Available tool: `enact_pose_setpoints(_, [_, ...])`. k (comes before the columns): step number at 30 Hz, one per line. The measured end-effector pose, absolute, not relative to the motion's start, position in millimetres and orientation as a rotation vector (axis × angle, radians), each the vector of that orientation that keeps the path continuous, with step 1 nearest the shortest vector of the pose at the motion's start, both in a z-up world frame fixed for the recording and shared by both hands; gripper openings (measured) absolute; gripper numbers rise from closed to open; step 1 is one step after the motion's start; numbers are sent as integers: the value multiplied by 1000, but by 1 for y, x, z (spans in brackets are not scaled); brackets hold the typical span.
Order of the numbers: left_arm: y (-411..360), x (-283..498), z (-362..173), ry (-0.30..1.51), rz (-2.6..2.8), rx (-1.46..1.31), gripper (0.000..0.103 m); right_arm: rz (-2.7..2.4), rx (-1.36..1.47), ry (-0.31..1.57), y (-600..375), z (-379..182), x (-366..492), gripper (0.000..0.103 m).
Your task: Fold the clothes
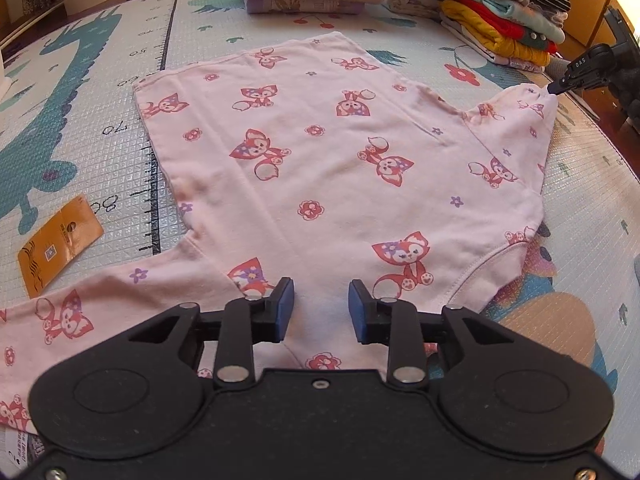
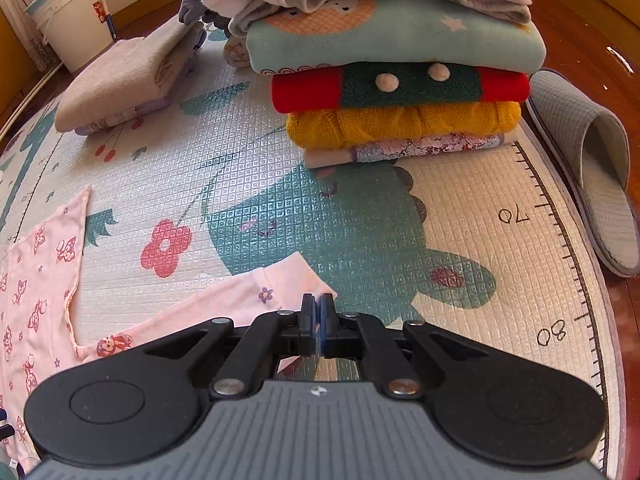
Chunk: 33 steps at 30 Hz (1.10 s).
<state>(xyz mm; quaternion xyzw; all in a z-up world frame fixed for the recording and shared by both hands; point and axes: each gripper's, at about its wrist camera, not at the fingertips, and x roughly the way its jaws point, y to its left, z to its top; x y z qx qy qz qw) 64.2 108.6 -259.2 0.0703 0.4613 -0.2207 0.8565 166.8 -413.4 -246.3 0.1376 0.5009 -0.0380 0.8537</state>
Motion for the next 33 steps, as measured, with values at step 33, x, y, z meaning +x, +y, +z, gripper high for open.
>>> enact_pose_setpoints(33, [7, 45, -263, 924, -737, 333, 44, 1049, -605, 880, -144, -248, 56, 14])
